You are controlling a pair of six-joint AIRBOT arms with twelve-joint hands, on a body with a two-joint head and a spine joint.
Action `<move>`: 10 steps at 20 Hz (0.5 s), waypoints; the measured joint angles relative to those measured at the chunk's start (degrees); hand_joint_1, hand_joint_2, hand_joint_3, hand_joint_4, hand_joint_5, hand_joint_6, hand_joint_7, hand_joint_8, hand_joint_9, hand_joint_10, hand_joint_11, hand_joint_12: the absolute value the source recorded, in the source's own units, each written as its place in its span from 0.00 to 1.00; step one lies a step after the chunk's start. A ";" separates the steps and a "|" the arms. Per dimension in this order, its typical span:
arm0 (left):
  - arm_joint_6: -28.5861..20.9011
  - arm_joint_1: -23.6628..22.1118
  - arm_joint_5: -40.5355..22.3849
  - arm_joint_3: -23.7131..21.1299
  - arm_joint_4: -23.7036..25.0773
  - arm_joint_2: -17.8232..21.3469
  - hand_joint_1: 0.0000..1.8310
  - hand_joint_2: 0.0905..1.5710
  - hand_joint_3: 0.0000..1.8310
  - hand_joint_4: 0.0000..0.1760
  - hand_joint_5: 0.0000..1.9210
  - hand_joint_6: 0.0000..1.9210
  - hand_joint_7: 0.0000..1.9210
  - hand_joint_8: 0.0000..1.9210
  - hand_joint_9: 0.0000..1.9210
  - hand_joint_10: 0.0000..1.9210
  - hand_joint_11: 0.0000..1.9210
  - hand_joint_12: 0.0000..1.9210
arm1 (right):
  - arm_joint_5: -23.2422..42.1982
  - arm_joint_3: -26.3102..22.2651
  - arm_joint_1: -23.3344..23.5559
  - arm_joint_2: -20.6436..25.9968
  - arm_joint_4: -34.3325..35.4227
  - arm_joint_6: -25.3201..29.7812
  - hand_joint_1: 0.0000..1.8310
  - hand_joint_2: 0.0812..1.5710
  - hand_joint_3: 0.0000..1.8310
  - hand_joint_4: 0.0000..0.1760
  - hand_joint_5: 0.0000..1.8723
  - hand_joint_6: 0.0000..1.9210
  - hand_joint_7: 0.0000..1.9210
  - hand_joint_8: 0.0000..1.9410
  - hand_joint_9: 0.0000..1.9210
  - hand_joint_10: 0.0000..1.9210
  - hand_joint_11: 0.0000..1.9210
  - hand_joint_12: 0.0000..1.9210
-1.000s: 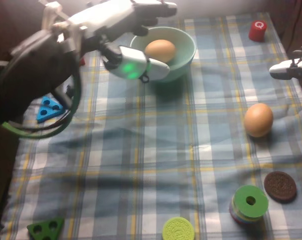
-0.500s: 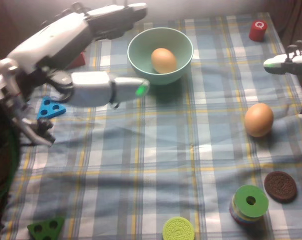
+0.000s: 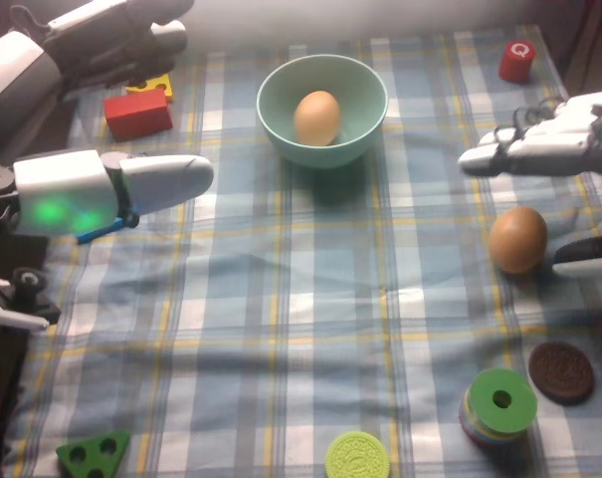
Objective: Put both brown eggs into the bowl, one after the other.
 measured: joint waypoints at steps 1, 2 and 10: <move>-0.11 0.17 -0.13 0.00 -0.15 0.00 0.47 0.60 0.00 0.51 0.15 0.00 0.22 0.00 0.24 0.00 0.01 0.64 | -1.44 0.09 0.33 -0.46 -1.16 0.13 0.55 0.61 0.00 0.77 0.17 0.00 0.26 0.00 0.33 0.00 0.21 0.44; -0.17 0.28 -0.31 0.00 -0.33 0.00 0.47 0.60 0.00 0.51 0.15 0.00 0.22 0.00 0.24 0.00 0.01 0.64 | -2.12 0.22 0.33 -0.87 -1.33 0.15 0.55 0.61 0.00 0.77 0.17 0.00 0.26 0.00 0.33 0.00 0.21 0.44; -2.58 0.66 -0.74 0.28 -0.57 0.00 0.49 0.59 0.00 0.56 0.16 0.00 0.22 0.00 0.23 0.00 0.00 0.67 | -5.62 1.29 1.79 -2.32 -3.37 0.61 0.61 0.63 0.00 0.22 0.30 0.00 0.37 0.01 0.42 0.03 0.25 0.62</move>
